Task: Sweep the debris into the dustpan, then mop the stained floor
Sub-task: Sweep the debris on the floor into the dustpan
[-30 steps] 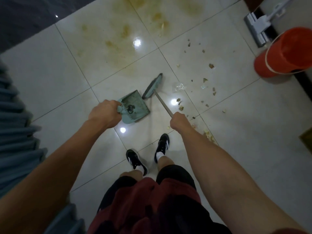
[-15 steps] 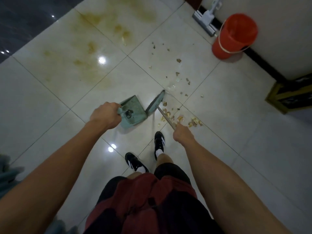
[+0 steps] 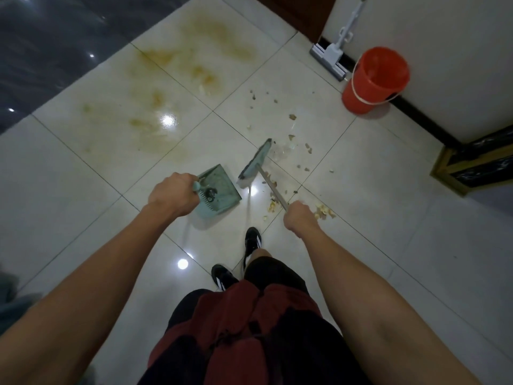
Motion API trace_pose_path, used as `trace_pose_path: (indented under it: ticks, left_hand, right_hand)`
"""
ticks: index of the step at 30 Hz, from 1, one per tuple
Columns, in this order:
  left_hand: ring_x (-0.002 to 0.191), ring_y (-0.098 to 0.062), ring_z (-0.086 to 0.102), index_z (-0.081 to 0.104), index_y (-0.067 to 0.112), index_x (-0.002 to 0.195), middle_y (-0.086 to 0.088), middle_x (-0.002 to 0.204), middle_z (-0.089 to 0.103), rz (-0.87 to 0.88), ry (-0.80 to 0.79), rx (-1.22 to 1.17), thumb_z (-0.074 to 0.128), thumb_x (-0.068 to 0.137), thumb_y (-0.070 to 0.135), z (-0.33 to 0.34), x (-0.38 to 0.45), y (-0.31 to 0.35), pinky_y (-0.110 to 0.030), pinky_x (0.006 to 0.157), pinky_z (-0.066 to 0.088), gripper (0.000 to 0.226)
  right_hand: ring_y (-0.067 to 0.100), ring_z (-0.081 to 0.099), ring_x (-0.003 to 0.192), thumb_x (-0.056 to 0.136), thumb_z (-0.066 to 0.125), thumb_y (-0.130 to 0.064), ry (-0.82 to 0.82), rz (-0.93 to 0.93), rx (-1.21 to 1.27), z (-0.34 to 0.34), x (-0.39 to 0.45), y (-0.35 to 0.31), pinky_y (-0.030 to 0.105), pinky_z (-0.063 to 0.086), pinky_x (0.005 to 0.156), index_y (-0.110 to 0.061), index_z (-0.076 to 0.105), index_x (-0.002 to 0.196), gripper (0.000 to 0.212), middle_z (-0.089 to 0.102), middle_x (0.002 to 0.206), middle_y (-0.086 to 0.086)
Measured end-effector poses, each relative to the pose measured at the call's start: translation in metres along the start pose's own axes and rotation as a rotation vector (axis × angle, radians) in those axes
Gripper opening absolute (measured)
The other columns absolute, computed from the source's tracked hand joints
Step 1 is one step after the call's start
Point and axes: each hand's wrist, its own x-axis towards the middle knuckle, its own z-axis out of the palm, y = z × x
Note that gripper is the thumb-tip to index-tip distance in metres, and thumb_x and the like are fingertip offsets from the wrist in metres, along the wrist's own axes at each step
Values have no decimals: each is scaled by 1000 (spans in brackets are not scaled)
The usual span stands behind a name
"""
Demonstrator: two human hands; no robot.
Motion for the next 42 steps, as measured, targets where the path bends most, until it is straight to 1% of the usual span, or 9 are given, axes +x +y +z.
trace_pose_path:
  ticks: [2, 7, 12, 19, 23, 27, 31, 35, 42]
  left_hand:
    - [84, -33, 65, 68, 29, 110, -7, 96, 68, -11, 4, -2, 55, 81, 25, -5, 5, -3, -38, 74, 57, 32]
    - [80, -31, 66, 66, 30, 118, -6, 95, 68, -1, 1, 19, 52, 83, 28, -21, 37, -8, -41, 74, 60, 38]
    - [79, -31, 65, 67, 30, 116, -6, 92, 68, -4, -13, 45, 56, 86, 22, -53, 96, -6, -43, 75, 60, 33]
    - [80, -30, 64, 67, 33, 117, -6, 96, 69, -52, -24, 28, 58, 87, 24, -105, 195, 4, -41, 74, 60, 32]
    - [79, -30, 63, 66, 33, 122, -7, 96, 67, -90, -29, 40, 58, 92, 24, -127, 233, 10, -34, 67, 53, 32]
    - [78, -30, 63, 67, 33, 119, -6, 92, 66, -111, -30, 31, 57, 92, 22, -146, 262, 14, -36, 67, 55, 31]
    - [78, -30, 63, 67, 34, 117, -6, 92, 67, -135, -37, 32, 57, 91, 24, -160, 284, 13, -37, 68, 56, 30]
    - [71, -25, 62, 68, 32, 113, -2, 85, 66, -159, -40, 26, 58, 90, 23, -170, 299, 6, -32, 61, 54, 27]
    - [70, -25, 62, 67, 29, 111, -3, 84, 66, -187, -33, 39, 57, 92, 23, -179, 322, -14, -35, 62, 57, 22]
  right_hand:
    - [30, 68, 91, 93, 50, -9, -2, 0, 32, -3, 9, -11, 43, 61, 79, -6, 62, 120, 29, 66, 107, 13]
    - [27, 66, 86, 96, 49, -14, -3, -27, 52, -18, 44, -39, 35, 58, 69, -9, 61, 121, 28, 66, 106, 12]
    - [28, 67, 91, 97, 47, -23, 10, -46, 103, -39, 102, -80, 41, 60, 80, -11, 62, 122, 31, 66, 107, 10]
    - [28, 66, 90, 99, 47, -25, -26, -103, 167, -89, 198, -154, 41, 59, 79, -12, 61, 118, 27, 65, 109, 10]
    - [30, 69, 81, 97, 50, -19, -84, -127, 199, -116, 241, -193, 41, 62, 70, -8, 62, 115, 24, 67, 106, 13]
    - [30, 68, 72, 97, 48, -18, -130, -145, 231, -135, 271, -222, 41, 62, 61, -7, 61, 113, 23, 65, 102, 12]
    - [31, 68, 70, 99, 47, -22, -138, -145, 253, -144, 291, -245, 43, 62, 62, -8, 62, 117, 27, 65, 103, 14]
    - [31, 67, 68, 93, 45, -16, -177, -153, 331, -153, 308, -271, 40, 62, 57, -8, 63, 118, 32, 65, 100, 12]
    - [27, 62, 62, 84, 45, -10, -260, -147, 354, -165, 327, -316, 30, 54, 50, -4, 60, 117, 36, 66, 96, 16]
